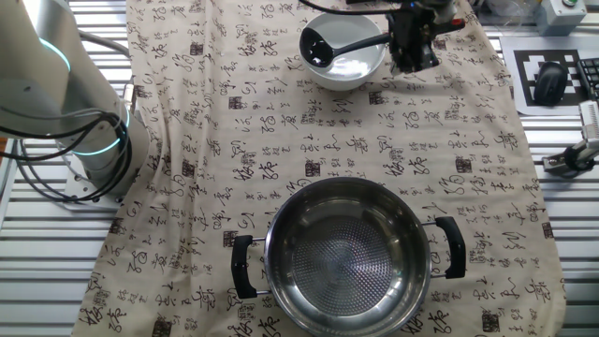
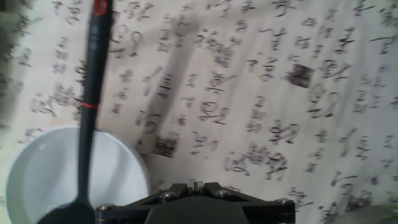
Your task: Scoop water with a large spoon from one bowl to another
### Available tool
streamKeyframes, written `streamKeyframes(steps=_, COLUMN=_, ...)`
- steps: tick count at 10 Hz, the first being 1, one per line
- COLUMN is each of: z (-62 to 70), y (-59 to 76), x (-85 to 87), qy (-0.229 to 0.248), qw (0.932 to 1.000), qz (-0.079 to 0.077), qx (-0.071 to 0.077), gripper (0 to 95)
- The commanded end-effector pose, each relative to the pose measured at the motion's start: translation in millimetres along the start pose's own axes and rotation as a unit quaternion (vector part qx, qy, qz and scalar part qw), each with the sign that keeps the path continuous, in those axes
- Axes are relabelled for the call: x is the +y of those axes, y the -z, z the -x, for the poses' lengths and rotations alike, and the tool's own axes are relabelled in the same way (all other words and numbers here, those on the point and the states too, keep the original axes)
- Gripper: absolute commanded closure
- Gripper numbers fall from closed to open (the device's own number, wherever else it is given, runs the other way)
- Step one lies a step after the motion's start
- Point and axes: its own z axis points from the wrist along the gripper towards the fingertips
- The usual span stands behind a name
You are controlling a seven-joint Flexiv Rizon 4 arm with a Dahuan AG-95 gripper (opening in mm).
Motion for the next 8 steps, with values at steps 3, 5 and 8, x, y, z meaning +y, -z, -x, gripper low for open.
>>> streamKeyframes(steps=3, z=-0.8, y=0.6, x=-0.7, qy=0.086, qw=0.9963, qz=0.002, qx=0.004, gripper=95.0)
streamKeyframes(steps=5, z=-0.8, y=0.6, x=-0.7, qy=0.094, qw=0.9955, qz=0.008, qx=0.002, gripper=95.0)
streamKeyframes(steps=8, z=1.4, y=0.6, x=14.2, qy=0.085, qw=0.9962, qz=0.021, qx=-0.004, gripper=95.0)
